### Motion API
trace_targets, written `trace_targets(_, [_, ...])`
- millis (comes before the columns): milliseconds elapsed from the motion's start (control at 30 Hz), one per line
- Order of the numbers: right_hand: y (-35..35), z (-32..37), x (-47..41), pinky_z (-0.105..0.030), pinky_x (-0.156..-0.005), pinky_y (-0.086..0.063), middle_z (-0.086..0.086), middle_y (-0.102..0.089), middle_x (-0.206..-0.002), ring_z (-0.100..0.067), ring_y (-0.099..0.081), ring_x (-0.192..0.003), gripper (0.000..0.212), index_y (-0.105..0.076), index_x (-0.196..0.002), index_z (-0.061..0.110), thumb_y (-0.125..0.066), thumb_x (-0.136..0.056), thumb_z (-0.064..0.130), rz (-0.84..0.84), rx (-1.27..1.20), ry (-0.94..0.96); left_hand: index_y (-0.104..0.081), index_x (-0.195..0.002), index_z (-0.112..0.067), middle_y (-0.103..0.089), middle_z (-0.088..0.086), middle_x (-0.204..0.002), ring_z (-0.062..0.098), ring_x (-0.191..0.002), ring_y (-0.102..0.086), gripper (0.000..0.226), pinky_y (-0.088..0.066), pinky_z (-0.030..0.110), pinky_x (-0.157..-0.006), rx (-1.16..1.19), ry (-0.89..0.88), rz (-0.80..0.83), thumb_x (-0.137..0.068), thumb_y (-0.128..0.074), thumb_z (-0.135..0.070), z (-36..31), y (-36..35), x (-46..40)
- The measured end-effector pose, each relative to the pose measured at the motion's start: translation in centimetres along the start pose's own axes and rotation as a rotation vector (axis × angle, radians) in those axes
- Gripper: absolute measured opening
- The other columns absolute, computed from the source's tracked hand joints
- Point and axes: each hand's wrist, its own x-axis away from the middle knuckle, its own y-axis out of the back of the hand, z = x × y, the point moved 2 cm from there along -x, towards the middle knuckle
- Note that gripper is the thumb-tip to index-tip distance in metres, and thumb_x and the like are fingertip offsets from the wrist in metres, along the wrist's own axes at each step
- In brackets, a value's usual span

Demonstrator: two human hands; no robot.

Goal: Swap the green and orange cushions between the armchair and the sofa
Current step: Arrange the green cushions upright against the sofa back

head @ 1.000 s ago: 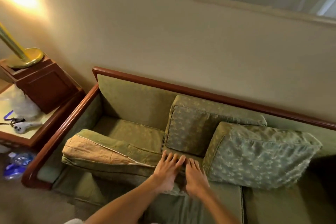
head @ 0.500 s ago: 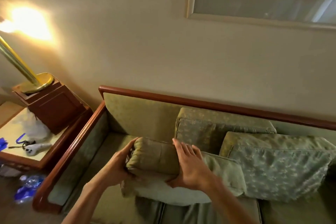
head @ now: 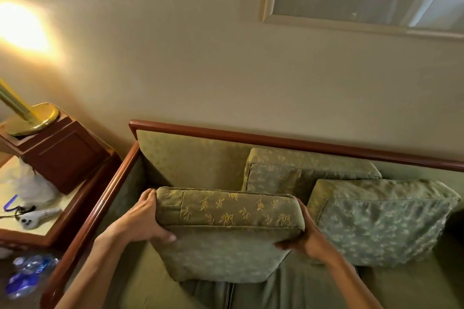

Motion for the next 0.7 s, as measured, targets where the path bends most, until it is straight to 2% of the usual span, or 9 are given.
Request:
trace_targets(67, [0.5,0.5,-0.9,-0.038,-0.100,-0.052,0.015,-0.050,-0.136,-0.007,-0.049,-0.129,0.124,-0.029,-0.148,0.037,-0.102,-0.048,0.024,0.040,0.023,-0.026,0.021,-0.156,-0.020,0.018,0.011,-0.164,0.036,-0.152,0.000,0.154,-0.011,0.042,-0.123,-0.130,0.018,-0.112,-0.055,-0.092,-0.055,-3.1,-0.4,0.3])
trace_targets(133, [0.3,0.7,-1.2,-0.048,-0.102,-0.050,0.010,-0.044,-0.140,-0.016,-0.043,-0.132,0.124,-0.028,-0.147,0.044,-0.101,-0.047,0.035,0.066,0.032,-0.073,0.032,-0.150,-0.030,0.035,0.015,-0.157,0.042,-0.146,0.025,0.154,0.010,0.051,-0.119,-0.284,-0.126,-0.203,-0.059,-0.089,-0.054,-8.3,-2.3,1.2])
trace_targets(233, [-1.3,0.7,-0.2,-0.044,-0.103,-0.050,0.009,-0.049,-0.134,-0.009,-0.050,-0.123,0.121,-0.024,-0.142,0.044,-0.099,-0.047,0.041,0.090,0.049,-0.061,0.031,-0.150,-0.034,0.035,0.014,-0.156,0.042,-0.142,0.035,0.149,0.024,0.057,-0.113,-0.378,-0.428,-0.080,-0.062,-0.088,-0.054,-18.0,-9.0,2.3])
trace_targets(300, [-2.0,0.2,1.0,-0.038,-0.100,-0.052,0.006,-0.056,-0.131,-0.006,-0.056,-0.120,0.117,-0.027,-0.139,0.036,-0.098,-0.047,0.040,0.079,0.003,-0.048,0.021,-0.153,-0.038,0.018,0.017,-0.163,0.050,-0.145,0.023,0.143,0.022,0.063,-0.113,-0.478,-0.484,0.013,-0.064,-0.090,-0.044,-22.7,-13.2,2.0])
trace_targets(400, [-1.2,-0.5,3.1,-0.038,-0.102,-0.050,0.006,-0.065,-0.127,-0.013,-0.059,-0.123,0.112,-0.038,-0.139,0.027,-0.101,-0.046,0.027,0.039,-0.148,-0.072,-0.002,-0.155,-0.033,-0.021,0.023,-0.155,0.050,-0.143,-0.017,0.127,0.003,0.063,-0.118,-0.636,-0.495,-0.008,-0.065,-0.091,-0.037,-25.3,-15.3,1.1])
trace_targets(467, [-0.4,0.6,3.8,-0.038,-0.103,-0.050,0.012,-0.065,-0.127,-0.013,-0.059,-0.123,0.114,-0.040,-0.139,0.030,-0.102,-0.043,0.030,0.027,-0.183,-0.061,-0.001,-0.155,-0.034,-0.029,0.021,-0.152,0.046,-0.140,-0.026,0.127,-0.010,0.059,-0.120,-0.663,-0.549,0.004,-0.065,-0.091,-0.037,-26.0,-14.3,1.8])
trace_targets(567, [0.3,5.6,4.2,-0.035,-0.106,-0.042,0.022,-0.057,-0.129,0.004,-0.050,-0.120,0.115,-0.035,-0.140,0.044,-0.097,-0.043,0.048,0.018,-0.045,0.077,0.008,-0.154,-0.041,-0.040,0.011,-0.142,0.034,-0.129,-0.039,0.124,-0.024,0.050,-0.117,-0.550,-0.625,-0.070,-0.072,-0.084,-0.032,-25.6,-9.2,4.5])
trace_targets(633, [0.3,10.0,4.6,-0.025,-0.101,-0.033,0.033,-0.043,-0.123,0.013,-0.036,-0.113,0.102,-0.036,-0.133,0.044,-0.091,-0.047,0.050,-0.060,0.090,0.176,-0.001,-0.153,-0.045,-0.043,-0.006,-0.136,0.020,-0.121,-0.042,0.116,-0.032,0.037,-0.110,-0.411,-0.664,-0.138,-0.068,-0.080,-0.048,-23.8,-5.4,6.2])
trace_targets(700, [0.0,12.7,4.1,-0.022,-0.100,-0.028,0.030,-0.039,-0.119,0.011,-0.033,-0.111,0.094,-0.038,-0.131,0.039,-0.086,-0.053,0.056,-0.086,0.208,0.267,-0.013,-0.152,-0.045,-0.041,-0.020,-0.137,0.007,-0.122,-0.042,0.115,-0.037,0.028,-0.106,-0.281,-0.643,-0.164,-0.059,-0.079,-0.065,-21.1,-2.9,6.5])
